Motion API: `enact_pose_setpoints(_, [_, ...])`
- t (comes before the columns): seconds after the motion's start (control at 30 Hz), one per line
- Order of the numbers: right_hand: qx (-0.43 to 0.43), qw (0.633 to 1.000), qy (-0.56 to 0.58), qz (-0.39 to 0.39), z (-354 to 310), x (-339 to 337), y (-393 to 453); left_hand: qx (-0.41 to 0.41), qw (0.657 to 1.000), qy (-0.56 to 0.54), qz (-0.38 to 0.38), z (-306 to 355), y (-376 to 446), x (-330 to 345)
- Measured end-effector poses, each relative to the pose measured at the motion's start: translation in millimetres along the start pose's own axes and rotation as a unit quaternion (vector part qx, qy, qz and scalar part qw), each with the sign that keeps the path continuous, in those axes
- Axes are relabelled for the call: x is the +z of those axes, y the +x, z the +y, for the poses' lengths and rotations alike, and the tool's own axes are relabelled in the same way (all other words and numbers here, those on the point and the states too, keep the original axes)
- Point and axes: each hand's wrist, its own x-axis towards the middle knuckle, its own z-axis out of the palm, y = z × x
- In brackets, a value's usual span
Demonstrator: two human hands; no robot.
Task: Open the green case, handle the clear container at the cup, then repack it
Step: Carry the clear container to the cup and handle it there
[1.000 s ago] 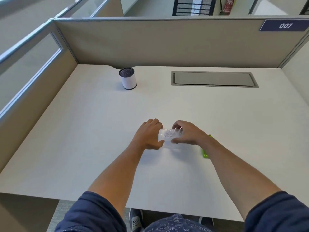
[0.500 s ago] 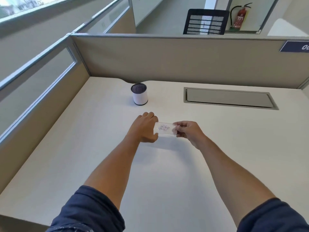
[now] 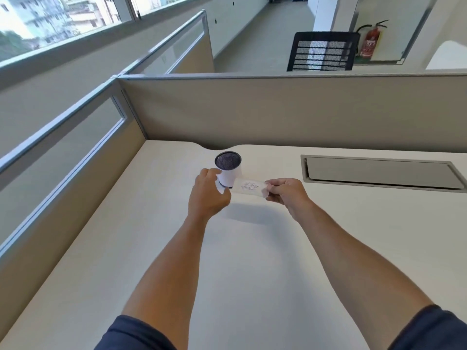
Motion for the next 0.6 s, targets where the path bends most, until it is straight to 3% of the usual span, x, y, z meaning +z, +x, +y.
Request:
enact_pose_setpoints(0.1, [-0.010,0.999,0.013,0.033,-9,14,19,-0.063,0.996,-0.038,0.048,-13,22,6])
enact_pose_setpoints(0.23, [-0.029,0.997,0.022,0.069,-23,32,41,-0.128,0.989,-0.068,0.021,-23,46,21])
enact_pose_setpoints(0.37, [-0.050,0.993,0.013,0.101,-36,45,56,-0.144,0.986,-0.085,0.016,-17,57,35])
enact_pose_setpoints(0.5, [-0.096,0.983,-0.089,0.132,-45,61,71,-0.150,0.985,-0.087,0.021,-11,68,45])
enact_pose_setpoints(0.6, [-0.171,0.952,-0.218,0.131,-55,71,74,-0.150,0.985,-0.084,0.027,-6,74,51])
